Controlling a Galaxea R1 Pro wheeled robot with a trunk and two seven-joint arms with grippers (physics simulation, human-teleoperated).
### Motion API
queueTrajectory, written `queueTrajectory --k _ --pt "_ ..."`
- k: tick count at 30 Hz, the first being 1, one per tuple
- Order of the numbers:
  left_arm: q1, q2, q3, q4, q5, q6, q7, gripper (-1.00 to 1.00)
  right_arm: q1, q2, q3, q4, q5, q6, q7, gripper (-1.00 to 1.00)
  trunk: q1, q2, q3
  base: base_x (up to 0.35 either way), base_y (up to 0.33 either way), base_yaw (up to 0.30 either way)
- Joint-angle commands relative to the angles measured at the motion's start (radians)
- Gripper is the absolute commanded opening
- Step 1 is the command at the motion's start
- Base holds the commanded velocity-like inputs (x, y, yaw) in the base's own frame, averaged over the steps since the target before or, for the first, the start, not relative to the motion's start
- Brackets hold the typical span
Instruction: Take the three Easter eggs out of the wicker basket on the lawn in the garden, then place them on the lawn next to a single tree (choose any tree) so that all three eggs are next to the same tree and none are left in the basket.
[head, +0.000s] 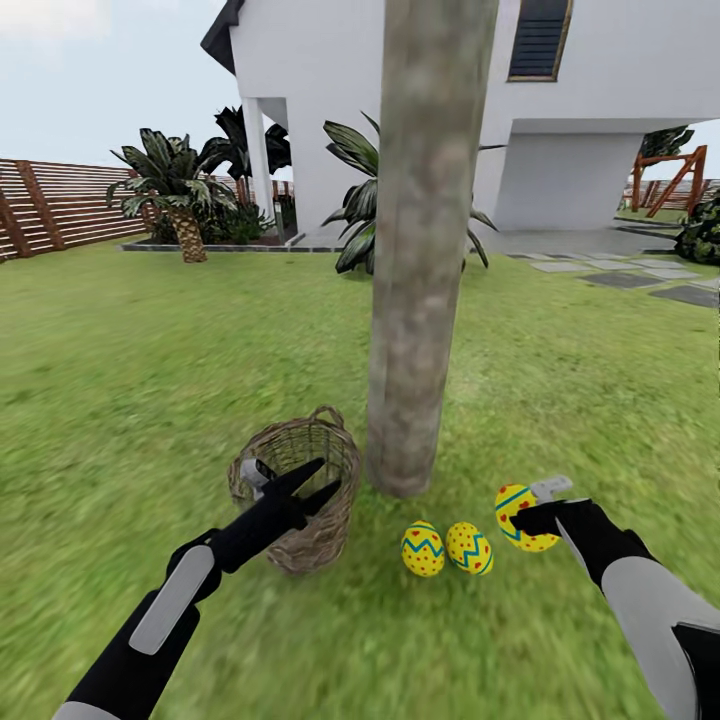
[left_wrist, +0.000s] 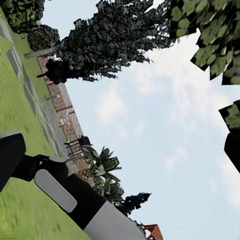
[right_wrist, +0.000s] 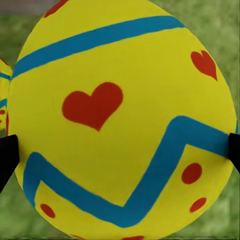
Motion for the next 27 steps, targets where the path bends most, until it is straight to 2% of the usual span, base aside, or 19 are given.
queueTrajectory --k 1,5,8,14,16,22,27 --pt "-0.001 0.000 -0.002 0.003 0.004 0.006 0.004 1.00 0.000 0.001 -0.008 -0.001 0.011 0.004 0.008 -1.00 -0.001 0.000 -0.001 -0.163 -0.024 0.000" --pt "-0.001 -0.001 -0.003 0.004 -0.001 0.006 0.006 1.00 0.000 0.001 -0.007 0.001 0.011 0.004 0.007 -1.00 -0.001 0.000 -0.001 -0.036 -0.182 0.000" --pt "-0.001 -0.017 -0.003 0.004 -0.005 0.006 0.009 1.00 0.000 0.001 -0.007 -0.001 0.011 0.004 0.005 -1.00 -0.001 0.000 -0.001 -0.002 -0.319 0.000" --pt "-0.001 -0.031 -0.003 0.005 -0.006 0.006 0.012 1.00 0.001 0.002 -0.007 0.002 0.011 0.004 0.002 -1.00 -0.001 0.000 -0.001 0.000 -0.327 0.000" --pt "-0.001 -0.035 -0.003 0.005 -0.006 0.006 0.029 1.00 0.001 0.005 -0.006 0.003 0.012 0.004 0.001 -1.00 -0.001 0.000 -0.001 0.000 -0.328 0.085" --pt "-0.001 -0.038 -0.003 0.005 -0.006 0.006 0.049 1.00 0.003 0.022 -0.006 0.004 0.016 0.002 -0.001 -1.00 -0.001 0.000 -0.001 0.000 -0.328 0.261" --pt "-0.001 -0.038 -0.003 0.005 -0.006 0.006 0.050 1.00 0.003 0.024 -0.006 0.004 0.019 -0.010 -0.002 -1.00 -0.001 0.000 -0.001 0.000 -0.328 0.289"
